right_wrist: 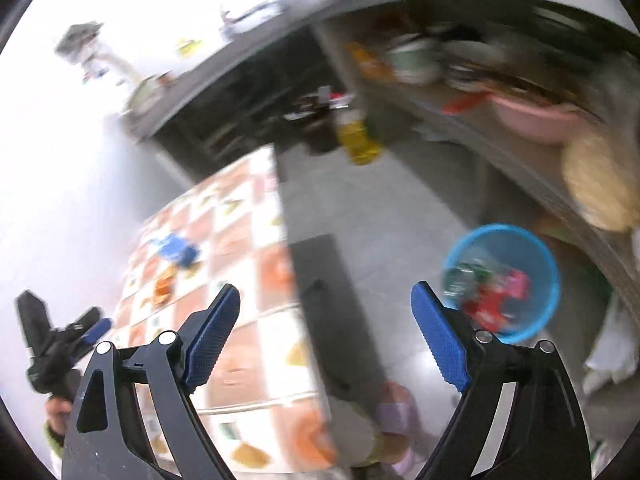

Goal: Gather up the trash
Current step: 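Return both tools to the table above the toothpaste box and peel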

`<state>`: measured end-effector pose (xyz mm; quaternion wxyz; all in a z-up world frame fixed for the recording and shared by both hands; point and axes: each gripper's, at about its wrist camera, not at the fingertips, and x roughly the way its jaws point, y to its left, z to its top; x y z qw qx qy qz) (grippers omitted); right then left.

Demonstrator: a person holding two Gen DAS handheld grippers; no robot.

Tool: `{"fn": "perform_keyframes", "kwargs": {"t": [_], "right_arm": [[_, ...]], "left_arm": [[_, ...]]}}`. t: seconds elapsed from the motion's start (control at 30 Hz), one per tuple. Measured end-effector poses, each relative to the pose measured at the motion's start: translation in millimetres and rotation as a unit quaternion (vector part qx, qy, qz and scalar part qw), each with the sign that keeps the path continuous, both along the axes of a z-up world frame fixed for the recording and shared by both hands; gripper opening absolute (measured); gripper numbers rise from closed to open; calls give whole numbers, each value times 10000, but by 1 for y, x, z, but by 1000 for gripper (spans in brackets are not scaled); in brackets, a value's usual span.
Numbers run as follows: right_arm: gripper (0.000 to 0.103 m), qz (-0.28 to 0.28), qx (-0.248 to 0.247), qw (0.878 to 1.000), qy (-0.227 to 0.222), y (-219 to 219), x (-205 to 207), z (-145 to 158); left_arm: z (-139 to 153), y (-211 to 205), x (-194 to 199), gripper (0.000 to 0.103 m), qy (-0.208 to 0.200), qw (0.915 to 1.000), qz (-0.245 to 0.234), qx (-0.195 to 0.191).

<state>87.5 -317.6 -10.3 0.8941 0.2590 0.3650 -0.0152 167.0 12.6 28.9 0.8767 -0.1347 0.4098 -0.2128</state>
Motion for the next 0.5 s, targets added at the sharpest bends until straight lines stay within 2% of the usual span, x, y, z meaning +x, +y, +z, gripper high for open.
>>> {"fn": "perform_keyframes", "kwargs": {"t": [0.2, 0.27, 0.4, 0.43, 0.5], "right_arm": [[84, 1152, 443, 9921, 233, 69, 63, -9], [84, 1573, 714, 9845, 315, 99, 89, -12], [83, 2145, 872, 9720, 410, 156, 132, -14], [83, 2186, 869, 9710, 435, 167, 137, -15], [77, 2316, 965, 9665, 535, 189, 159, -20]], "left_arm": [[-22, 44, -5, 92, 132, 9980, 592, 153], [-28, 53, -4, 92, 111, 9974, 678, 230], [-34, 65, 5, 91, 68, 9966, 783, 254], [-35, 67, 8, 89, 60, 9966, 793, 200], [-36, 69, 18, 79, 77, 9969, 777, 82]]}}
